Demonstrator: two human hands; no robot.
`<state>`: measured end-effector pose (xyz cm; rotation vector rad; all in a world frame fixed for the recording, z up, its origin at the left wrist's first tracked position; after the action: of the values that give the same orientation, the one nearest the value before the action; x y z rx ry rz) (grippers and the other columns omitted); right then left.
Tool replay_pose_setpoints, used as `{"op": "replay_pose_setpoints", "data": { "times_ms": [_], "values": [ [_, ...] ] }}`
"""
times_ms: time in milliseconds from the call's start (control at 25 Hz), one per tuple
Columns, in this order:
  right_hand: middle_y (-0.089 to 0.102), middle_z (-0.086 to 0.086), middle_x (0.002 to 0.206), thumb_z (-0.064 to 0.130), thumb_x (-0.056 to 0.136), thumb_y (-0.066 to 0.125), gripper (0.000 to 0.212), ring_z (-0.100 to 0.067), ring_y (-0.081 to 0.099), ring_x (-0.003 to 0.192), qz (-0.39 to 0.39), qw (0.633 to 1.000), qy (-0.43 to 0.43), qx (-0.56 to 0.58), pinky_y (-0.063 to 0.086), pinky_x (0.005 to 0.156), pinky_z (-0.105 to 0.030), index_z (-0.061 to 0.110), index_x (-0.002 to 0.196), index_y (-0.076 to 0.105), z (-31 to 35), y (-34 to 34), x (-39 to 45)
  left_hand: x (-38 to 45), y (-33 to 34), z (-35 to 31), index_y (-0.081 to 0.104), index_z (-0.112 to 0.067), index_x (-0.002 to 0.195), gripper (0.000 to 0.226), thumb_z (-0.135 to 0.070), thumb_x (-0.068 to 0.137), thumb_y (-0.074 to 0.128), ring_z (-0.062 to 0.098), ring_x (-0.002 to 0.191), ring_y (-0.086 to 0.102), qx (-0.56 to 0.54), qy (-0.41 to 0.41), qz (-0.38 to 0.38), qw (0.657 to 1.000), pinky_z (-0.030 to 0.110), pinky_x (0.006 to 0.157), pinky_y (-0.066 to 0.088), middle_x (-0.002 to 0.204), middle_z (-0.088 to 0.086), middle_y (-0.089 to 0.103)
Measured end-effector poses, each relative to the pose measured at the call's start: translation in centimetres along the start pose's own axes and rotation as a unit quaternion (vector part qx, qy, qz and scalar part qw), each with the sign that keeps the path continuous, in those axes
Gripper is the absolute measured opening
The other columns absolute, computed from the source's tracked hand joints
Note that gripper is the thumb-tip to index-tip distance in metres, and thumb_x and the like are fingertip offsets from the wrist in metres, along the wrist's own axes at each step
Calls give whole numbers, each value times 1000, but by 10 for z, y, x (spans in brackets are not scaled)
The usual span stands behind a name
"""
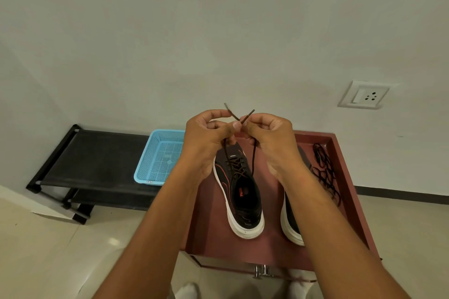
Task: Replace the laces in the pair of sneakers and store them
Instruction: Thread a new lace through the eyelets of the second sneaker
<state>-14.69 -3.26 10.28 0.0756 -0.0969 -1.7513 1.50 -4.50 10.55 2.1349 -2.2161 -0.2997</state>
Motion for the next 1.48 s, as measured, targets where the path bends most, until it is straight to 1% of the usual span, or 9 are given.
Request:
{"op": "replay_pose_setpoints", "data": {
  "times_ms": [120, 280, 520, 680, 840, 960, 1080, 1200, 1480],
  "values": [
    [76, -20, 95, 9, 95, 70, 10, -50, 67, 98, 44, 998, -21, -42, 52, 78, -47, 10, 99, 80, 2, 4, 2, 1, -1, 3, 74, 2, 105, 24, -1, 82, 80, 25, 61, 58, -19, -3, -5, 1000, 33, 63, 52, 77, 22, 64],
    [75, -13, 85, 19, 98, 68, 17, -19, 61, 76, 52, 998, 2, -47, 50, 72, -32, 8, 96, 82, 1, 4, 1, 0, -7, -1, 75, 7, 91, 17, -3, 80, 83, 31, 68, 60, 9, 28, -45, 999, 31, 61, 54, 84, 33, 70],
    [73, -13, 72, 12, 101, 63, 25, -1, 62, 51, -48, 998, 15, -37, 45, 51, -11, -8, 91, 75, -3, -9, 2, 0, 4, -13, 74, -3, 84, 6, -2, 83, 81, 17, 58, 61, 174, 128, 9, 976, 31, 59, 51, 71, 8, 73],
    [72, -15, 69, 22, 100, 67, 28, -1, 55, 46, -48, 991, 44, -117, 42, 48, -13, 3, 83, 79, -18, -11, 8, -7, 14, -20, 73, -8, 81, 13, 3, 87, 74, -3, 64, 65, 264, 170, 24, 949, 14, 65, 52, 85, -5, 76],
    [77, -3, 82, 24, 100, 65, 19, -9, 71, 73, -30, 982, 23, -185, 57, 66, -28, 16, 93, 80, -20, -6, 11, 1, 7, -16, 64, -9, 77, 16, -1, 89, 70, 14, 71, 68, 327, 186, 0, 926, 35, 66, 57, 76, 1, 72],
    [62, 4, 75, 9, 97, 55, 25, -6, 55, 59, 11, 984, 9, -177, 49, 63, -28, 23, 106, 73, -14, -1, 11, 8, 6, -8, 55, -8, 78, 18, -4, 91, 68, 33, 70, 61, 361, 167, -2, 918, 36, 58, 48, 74, 11, 66],
    [73, 2, 87, -11, 81, 56, 40, -13, 67, 76, 110, 986, -15, -128, 51, 71, -36, 17, 103, 73, -11, 14, 5, 17, -2, -1, 56, -9, 80, 17, -9, 91, 69, 30, 75, 64, 363, 139, -16, 921, 37, 67, 53, 80, 7, 70],
    [77, -4, 105, -15, 77, 72, 36, -4, 71, 95, 144, 978, -51, -139, 50, 83, -25, 9, 103, 74, -11, 19, -1, 27, -14, 16, 58, -15, 78, 16, -20, 85, 72, 30, 79, 72, 315, 83, -25, 945, 54, 71, 60, 88, 3, 76],
    [65, -4, 101, 17, 85, 83, 10, -12, 67, 92, 43, 974, -103, -198, 57, 85, -28, 25, 90, 80, -14, 9, 9, 26, -15, 32, 60, 11, 90, 18, -3, 92, 71, 13, 50, 46, 153, 1, -54, 987, 25, 49, 39, 69, 18, 64]
  ]
}}
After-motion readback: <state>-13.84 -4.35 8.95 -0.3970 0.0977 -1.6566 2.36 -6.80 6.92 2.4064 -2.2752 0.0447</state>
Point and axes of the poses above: each hand's wrist, its own x-axis towards the middle knuckle, its own y-axis out of the palm, z = x × y, the point moved 10 cm from there along x, towards the middle knuckle
